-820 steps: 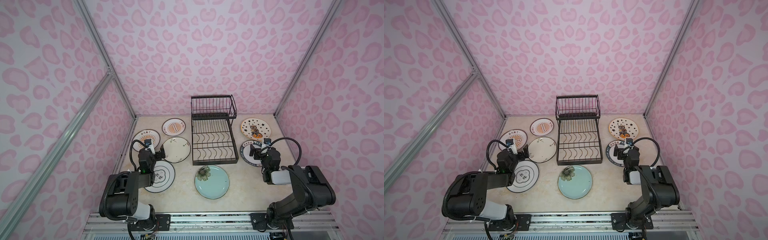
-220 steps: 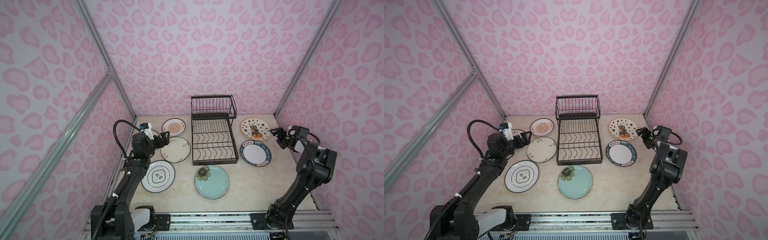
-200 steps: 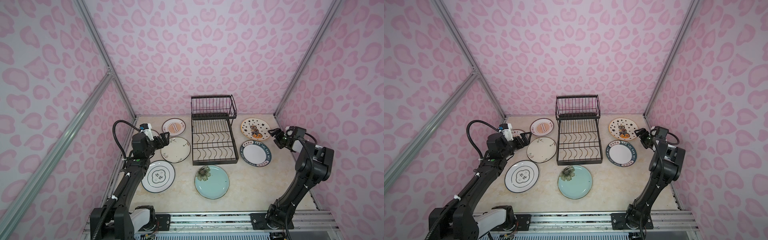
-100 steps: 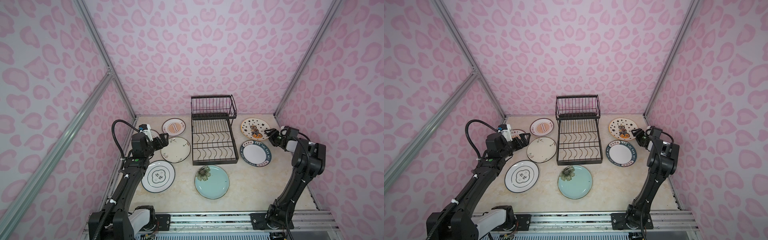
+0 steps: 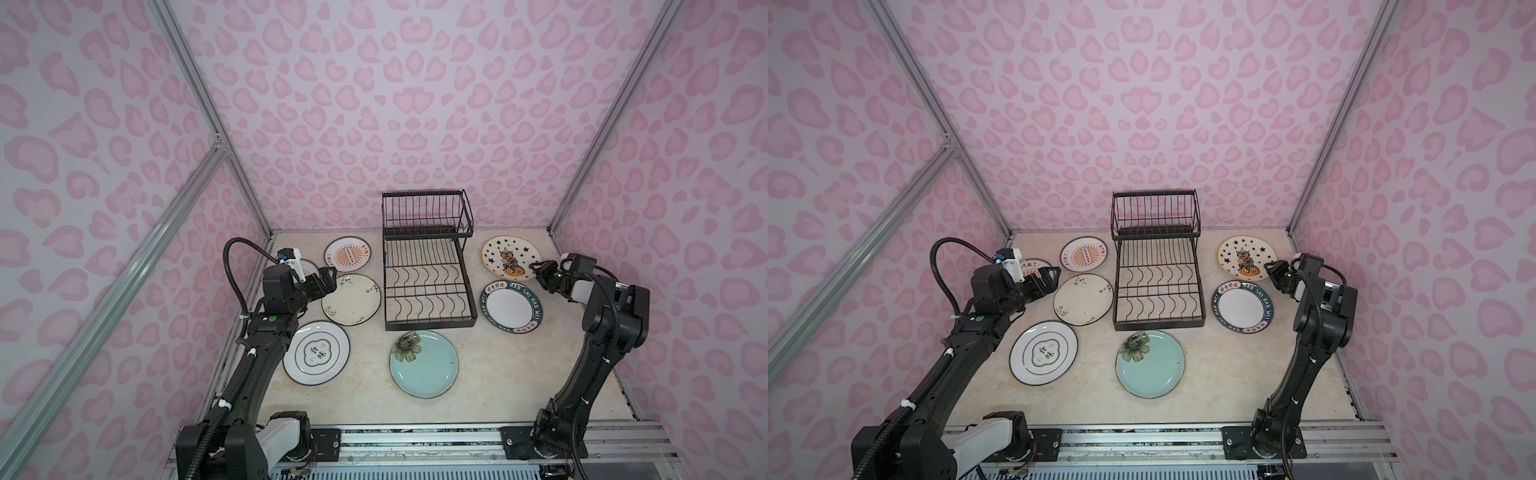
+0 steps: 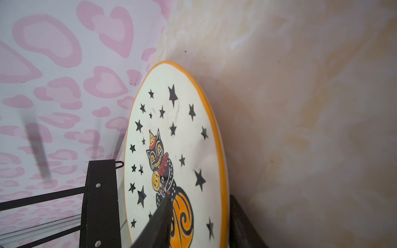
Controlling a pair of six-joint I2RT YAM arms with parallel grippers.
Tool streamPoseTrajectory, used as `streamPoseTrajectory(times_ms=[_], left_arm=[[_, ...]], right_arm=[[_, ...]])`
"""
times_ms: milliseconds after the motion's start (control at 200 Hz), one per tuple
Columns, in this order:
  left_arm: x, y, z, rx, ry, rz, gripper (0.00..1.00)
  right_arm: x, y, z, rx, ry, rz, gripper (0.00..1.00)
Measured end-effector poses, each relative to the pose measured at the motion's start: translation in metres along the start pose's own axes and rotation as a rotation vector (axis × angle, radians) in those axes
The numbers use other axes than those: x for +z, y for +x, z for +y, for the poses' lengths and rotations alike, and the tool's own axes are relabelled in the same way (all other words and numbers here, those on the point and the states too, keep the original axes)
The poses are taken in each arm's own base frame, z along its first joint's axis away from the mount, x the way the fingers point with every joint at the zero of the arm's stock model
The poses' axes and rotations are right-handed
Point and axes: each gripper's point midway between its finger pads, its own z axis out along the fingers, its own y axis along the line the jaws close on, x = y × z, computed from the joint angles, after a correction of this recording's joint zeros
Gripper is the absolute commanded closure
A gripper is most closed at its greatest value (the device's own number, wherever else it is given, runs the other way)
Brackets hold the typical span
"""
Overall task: Load the plates into the dish rack
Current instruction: 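Grasp the cat-and-stars plate rim with the right gripper and lift it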
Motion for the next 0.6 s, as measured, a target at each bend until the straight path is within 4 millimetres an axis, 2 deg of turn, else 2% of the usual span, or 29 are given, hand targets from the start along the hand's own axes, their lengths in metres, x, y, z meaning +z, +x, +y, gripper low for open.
streamPoseTrajectory(times_ms=[125, 390, 600], left_arm=[[-0.0008, -0.0002, -0.0038, 0.005, 0.016, 0.01, 0.02], [-0.001, 0.0014, -0.0044, 0.014, 0.02, 0.017, 0.02], [-0.0011, 0.002, -0.0054, 0.017, 0.023, 0.021, 0.03]], right_arm=[[0.0003, 0.0003, -0.0016, 0.007, 0.013, 0.004, 0.64], [0.0031, 0.0006, -0.005, 0.014, 0.026, 0.012, 0.64], [0.0079, -0.0001, -0.0059, 0.011, 0.037, 0.016, 0.71]])
